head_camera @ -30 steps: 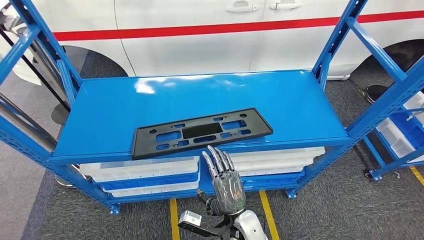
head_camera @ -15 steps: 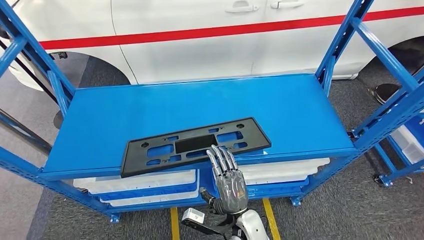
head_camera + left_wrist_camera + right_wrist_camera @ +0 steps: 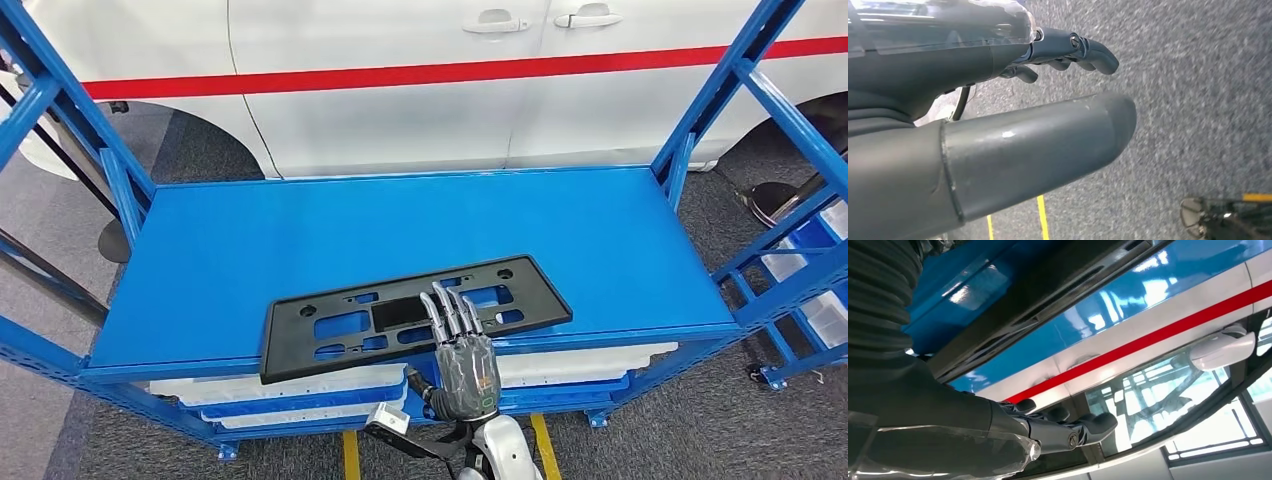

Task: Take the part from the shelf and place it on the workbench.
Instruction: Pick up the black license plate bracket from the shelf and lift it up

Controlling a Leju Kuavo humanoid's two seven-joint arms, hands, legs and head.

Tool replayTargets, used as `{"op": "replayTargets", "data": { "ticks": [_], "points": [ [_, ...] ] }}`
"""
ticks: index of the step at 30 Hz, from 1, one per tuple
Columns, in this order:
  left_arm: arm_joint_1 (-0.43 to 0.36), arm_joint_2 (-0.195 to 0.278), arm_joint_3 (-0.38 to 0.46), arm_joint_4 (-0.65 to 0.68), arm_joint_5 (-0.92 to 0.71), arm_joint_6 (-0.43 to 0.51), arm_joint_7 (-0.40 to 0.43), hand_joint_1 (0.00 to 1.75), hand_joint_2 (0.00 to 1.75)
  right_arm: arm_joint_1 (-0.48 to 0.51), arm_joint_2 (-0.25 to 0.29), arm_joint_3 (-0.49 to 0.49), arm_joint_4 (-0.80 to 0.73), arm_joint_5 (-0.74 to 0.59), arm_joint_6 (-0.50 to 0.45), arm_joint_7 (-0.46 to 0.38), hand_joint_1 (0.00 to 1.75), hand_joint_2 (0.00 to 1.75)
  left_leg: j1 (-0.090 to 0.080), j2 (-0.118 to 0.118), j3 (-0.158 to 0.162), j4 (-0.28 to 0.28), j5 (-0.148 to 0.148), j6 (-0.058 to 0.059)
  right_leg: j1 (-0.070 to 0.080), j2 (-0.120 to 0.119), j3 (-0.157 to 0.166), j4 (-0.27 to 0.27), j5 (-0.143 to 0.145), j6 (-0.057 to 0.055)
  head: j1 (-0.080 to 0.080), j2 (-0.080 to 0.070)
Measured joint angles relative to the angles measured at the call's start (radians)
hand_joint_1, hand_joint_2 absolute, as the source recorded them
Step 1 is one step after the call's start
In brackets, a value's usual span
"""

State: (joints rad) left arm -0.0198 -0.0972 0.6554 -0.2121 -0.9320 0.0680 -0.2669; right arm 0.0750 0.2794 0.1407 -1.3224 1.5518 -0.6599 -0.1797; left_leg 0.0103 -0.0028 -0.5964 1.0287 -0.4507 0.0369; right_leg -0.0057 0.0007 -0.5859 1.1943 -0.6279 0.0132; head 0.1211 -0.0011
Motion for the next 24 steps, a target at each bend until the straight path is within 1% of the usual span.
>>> {"op": "replayTargets", "data": {
  "ticks": [1,2,3,4,5,6,7,8,10,11,12,13,14,16,17,18,19,20,21,22,23,24],
  "points": [
    [-0.001,0.000,0.000,0.000,-0.002,0.000,0.000,0.00,0.00,-0.001,-0.001,0.002,0.000,0.001,0.000,0.013,0.00,1.75,0.000,0.000,0.001,0.000,-0.003,0.003,-0.001,0.000,-0.042,0.065,-0.020,0.002,0.000,0.000],
    [-0.001,0.001,0.000,0.000,-0.003,0.001,0.000,0.00,0.00,-0.002,-0.002,0.006,0.000,0.001,0.000,0.028,0.00,1.75,-0.001,-0.001,0.004,0.000,-0.006,0.004,-0.002,0.000,-0.074,0.109,-0.023,0.003,0.000,0.000],
    [-0.001,0.001,0.000,0.000,-0.005,0.001,0.000,0.00,0.00,-0.003,-0.005,0.011,0.000,0.002,0.000,0.041,0.00,1.75,-0.001,-0.001,0.009,0.000,-0.010,0.004,-0.003,0.000,-0.089,0.116,-0.005,0.002,0.000,0.000],
    [-0.001,0.002,0.000,0.000,-0.006,0.001,0.000,0.00,0.00,-0.005,-0.007,0.017,0.000,0.003,0.000,0.052,0.00,1.75,-0.001,-0.002,0.015,0.000,-0.014,0.002,-0.003,0.000,-0.085,0.085,0.031,0.000,0.000,0.000],
    [0.000,0.002,0.000,0.000,-0.007,0.001,0.001,0.00,0.00,-0.007,-0.010,0.024,0.000,0.004,0.000,0.060,0.00,1.75,-0.001,-0.002,0.023,0.000,-0.019,0.001,-0.002,0.000,-0.064,0.023,0.080,-0.003,0.000,0.000],
    [0.000,0.002,0.000,0.000,-0.008,0.001,0.003,0.00,0.00,-0.009,-0.012,0.031,0.000,0.006,0.000,0.067,0.00,1.75,-0.002,-0.003,0.030,0.001,-0.023,-0.002,0.000,0.000,-0.039,-0.041,0.118,-0.008,0.000,0.000],
    [0.000,0.002,0.000,0.000,-0.010,0.001,0.006,0.00,0.00,-0.011,-0.015,0.037,0.000,0.009,0.000,0.076,0.00,1.75,-0.003,-0.004,0.034,0.002,-0.028,-0.007,0.002,0.000,-0.017,-0.098,0.142,-0.013,0.000,0.000],
    [-0.001,0.002,0.000,0.000,-0.012,0.002,0.009,0.00,0.00,-0.014,-0.017,0.044,0.001,0.011,0.000,0.086,0.00,1.75,-0.004,-0.005,0.034,0.003,-0.030,-0.011,0.005,0.001,-0.004,-0.132,0.152,-0.017,0.000,0.000],
    [-0.002,0.002,0.000,0.000,-0.015,0.000,0.015,0.00,0.00,-0.021,-0.021,0.061,0.003,0.014,0.000,0.107,0.00,1.75,-0.005,-0.005,0.033,0.001,-0.032,-0.023,0.008,0.003,0.001,-0.152,0.148,-0.023,0.000,0.000],
    [-0.003,0.003,0.000,0.000,-0.016,-0.001,0.018,0.00,0.00,-0.025,-0.024,0.070,0.004,0.014,0.000,0.116,0.00,1.75,-0.004,-0.004,0.034,0.001,-0.034,-0.029,0.005,0.004,0.004,-0.155,0.150,-0.027,-0.001,0.000],
    [-0.003,0.003,0.001,0.000,-0.017,-0.003,0.020,0.00,0.00,-0.029,-0.026,0.079,0.005,0.015,0.000,0.123,0.00,1.75,-0.004,-0.004,0.033,0.009,-0.043,-0.035,0.002,0.004,0.008,-0.161,0.152,-0.032,0.000,0.000],
    [-0.004,0.004,0.001,0.000,-0.017,-0.005,0.022,0.00,0.00,-0.034,-0.028,0.088,0.006,0.015,0.000,0.130,0.00,1.75,-0.003,-0.003,0.024,0.033,-0.060,-0.040,-0.001,0.003,0.013,-0.168,0.154,-0.037,-0.001,0.000],
    [-0.004,0.005,0.001,0.000,-0.018,-0.006,0.023,0.00,0.00,-0.038,-0.029,0.096,0.007,0.015,0.000,0.136,0.00,1.75,-0.001,-0.003,0.005,0.076,-0.085,-0.046,-0.003,0.001,0.017,-0.172,0.155,-0.041,-0.001,0.000],
    [-0.003,0.007,0.001,0.000,-0.020,-0.007,0.026,0.00,0.00,-0.046,-0.034,0.111,0.012,0.015,0.000,0.144,0.00,1.75,0.002,-0.003,-0.056,0.198,-0.139,-0.055,-0.002,-0.001,0.019,-0.172,0.153,-0.045,-0.001,0.000],
    [-0.002,0.008,0.001,0.000,-0.021,-0.007,0.027,0.00,0.00,-0.048,-0.036,0.118,0.015,0.015,0.000,0.149,0.00,1.75,0.003,-0.003,-0.081,0.243,-0.150,-0.059,-0.002,-0.001,0.020,-0.172,0.152,-0.046,-0.001,0.000],
    [-0.001,0.009,0.001,0.000,-0.023,-0.007,0.027,0.00,0.00,-0.051,-0.039,0.124,0.018,0.015,0.000,0.159,0.00,1.75,0.004,-0.003,-0.091,0.257,-0.142,-0.061,-0.002,-0.001,0.021,-0.171,0.151,-0.047,-0.001,0.000],
    [-0.001,0.010,0.001,0.000,-0.027,-0.007,0.027,0.00,0.00,-0.055,-0.043,0.131,0.021,0.015,0.000,0.181,0.00,1.75,0.004,-0.003,-0.083,0.234,-0.116,-0.062,-0.002,0.000,0.023,-0.171,0.149,-0.046,-0.001,0.000],
    [-0.001,0.011,0.001,0.000,-0.033,-0.007,0.026,0.00,0.00,-0.061,-0.048,0.142,0.023,0.016,0.000,0.220,0.00,1.75,0.005,-0.002,-0.060,0.180,-0.079,-0.061,-0.002,0.000,0.026,-0.170,0.147,-0.045,-0.001,0.000],
    [-0.001,0.012,0.001,0.000,-0.040,-0.007,0.024,0.00,0.00,-0.071,-0.057,0.162,0.028,0.016,0.000,0.281,0.00,1.75,0.006,-0.002,-0.030,0.113,-0.047,-0.058,-0.002,0.001,0.029,-0.170,0.144,-0.042,-0.001,0.000],
    [-0.003,0.013,0.001,0.000,-0.047,-0.009,0.022,0.00,0.00,-0.085,-0.071,0.192,0.034,0.016,0.000,0.354,0.00,1.75,0.004,-0.002,-0.003,0.055,-0.025,-0.054,0.000,0.002,0.030,-0.168,0.142,-0.038,-0.001,0.000],
    [-0.004,0.015,0.001,0.000,-0.053,-0.011,0.020,0.00,0.00,-0.104,-0.088,0.232,0.043,0.016,0.000,0.431,0.00,1.75,0.002,-0.002,0.014,0.016,-0.015,-0.048,0.002,0.003,0.029,-0.166,0.140,-0.033,-0.001,0.000],
    [-0.005,0.016,0.001,0.000,-0.058,-0.013,0.018,0.00,0.00,-0.124,-0.109,0.278,0.054,0.016,0.000,0.496,0.00,1.75,0.000,-0.002,0.021,-0.001,-0.015,-0.042,0.003,0.004,0.028,-0.166,0.140,-0.028,-0.001,0.000]
  ]
}}
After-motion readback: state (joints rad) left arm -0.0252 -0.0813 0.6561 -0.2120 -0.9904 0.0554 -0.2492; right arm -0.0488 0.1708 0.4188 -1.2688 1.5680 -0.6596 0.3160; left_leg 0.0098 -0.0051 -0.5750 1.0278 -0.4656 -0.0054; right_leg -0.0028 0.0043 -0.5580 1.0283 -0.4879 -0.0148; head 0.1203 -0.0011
